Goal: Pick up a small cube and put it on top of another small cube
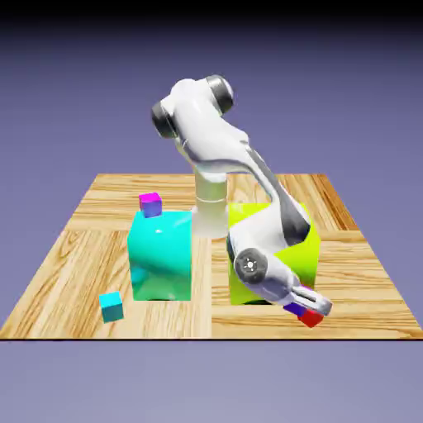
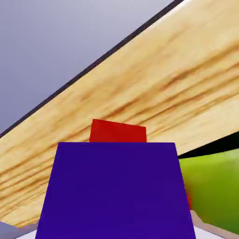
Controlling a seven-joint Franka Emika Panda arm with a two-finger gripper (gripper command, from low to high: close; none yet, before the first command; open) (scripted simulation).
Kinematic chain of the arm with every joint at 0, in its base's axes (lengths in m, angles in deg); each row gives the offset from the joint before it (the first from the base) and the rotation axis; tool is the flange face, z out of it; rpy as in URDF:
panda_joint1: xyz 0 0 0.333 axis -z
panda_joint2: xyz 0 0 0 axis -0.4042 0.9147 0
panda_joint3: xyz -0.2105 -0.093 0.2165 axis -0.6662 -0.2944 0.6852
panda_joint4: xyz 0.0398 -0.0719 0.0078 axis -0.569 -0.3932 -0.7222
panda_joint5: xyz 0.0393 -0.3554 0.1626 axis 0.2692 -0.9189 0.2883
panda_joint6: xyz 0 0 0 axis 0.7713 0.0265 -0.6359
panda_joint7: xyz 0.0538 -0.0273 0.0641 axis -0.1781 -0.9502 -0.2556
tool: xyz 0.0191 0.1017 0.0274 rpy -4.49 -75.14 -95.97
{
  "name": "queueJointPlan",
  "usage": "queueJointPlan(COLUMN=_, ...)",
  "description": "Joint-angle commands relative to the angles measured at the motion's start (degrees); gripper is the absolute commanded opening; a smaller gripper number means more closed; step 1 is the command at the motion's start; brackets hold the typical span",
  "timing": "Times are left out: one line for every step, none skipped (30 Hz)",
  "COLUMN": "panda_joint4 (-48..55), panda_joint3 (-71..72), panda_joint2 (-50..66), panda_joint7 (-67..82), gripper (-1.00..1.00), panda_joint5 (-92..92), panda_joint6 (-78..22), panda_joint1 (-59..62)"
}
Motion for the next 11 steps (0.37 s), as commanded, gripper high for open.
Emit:
queueJointPlan(panda_joint4=1.07, panda_joint3=1.61, panda_joint2=0.78, panda_joint7=-0.59, gripper=-1.0, panda_joint5=-2.61, panda_joint6=-1.32, panda_joint1=0.21)
queueJointPlan(panda_joint4=1.07, panda_joint3=2.88, panda_joint2=0.69, panda_joint7=-1.84, gripper=-1.0, panda_joint5=-4.15, panda_joint6=-3.22, panda_joint1=-0.56)
queueJointPlan(panda_joint4=0.81, panda_joint3=3.1, panda_joint2=0.47, panda_joint7=-2.3, gripper=-1.0, panda_joint5=-4.3, panda_joint6=-3.81, panda_joint1=-0.97)
queueJointPlan(panda_joint4=0.81, panda_joint3=3.1, panda_joint2=0.47, panda_joint7=-2.3, gripper=-1.0, panda_joint5=-4.3, panda_joint6=-3.81, panda_joint1=-0.97)
queueJointPlan(panda_joint4=-0.85, panda_joint3=2.66, panda_joint2=1.3, panda_joint7=-2.24, gripper=-1.0, panda_joint5=-4.64, panda_joint6=-1.32, panda_joint1=-1.42)
queueJointPlan(panda_joint4=-2.51, panda_joint3=2.23, panda_joint2=2.13, panda_joint7=-2.19, gripper=-1.0, panda_joint5=-4.99, panda_joint6=1.17, panda_joint1=-1.87)
queueJointPlan(panda_joint4=-4.17, panda_joint3=1.79, panda_joint2=2.96, panda_joint7=-2.13, gripper=-1.0, panda_joint5=-5.33, panda_joint6=3.66, panda_joint1=-2.33)
queueJointPlan(panda_joint4=-4.91, panda_joint3=1.6, panda_joint2=3.33, panda_joint7=-2.11, gripper=-1.0, panda_joint5=-5.48, panda_joint6=4.77, panda_joint1=-2.53)
queueJointPlan(panda_joint4=-4.91, panda_joint3=1.6, panda_joint2=3.33, panda_joint7=-2.11, gripper=1.0, panda_joint5=-5.48, panda_joint6=4.77, panda_joint1=-2.53)
queueJointPlan(panda_joint4=-4.91, panda_joint3=1.6, panda_joint2=3.33, panda_joint7=-2.11, gripper=1.0, panda_joint5=-5.48, panda_joint6=4.77, panda_joint1=-2.53)
queueJointPlan(panda_joint4=-3.25, panda_joint3=2.03, panda_joint2=2.5, panda_joint7=-2.16, gripper=1.0, panda_joint5=-5.14, panda_joint6=2.28, panda_joint1=-2.08)
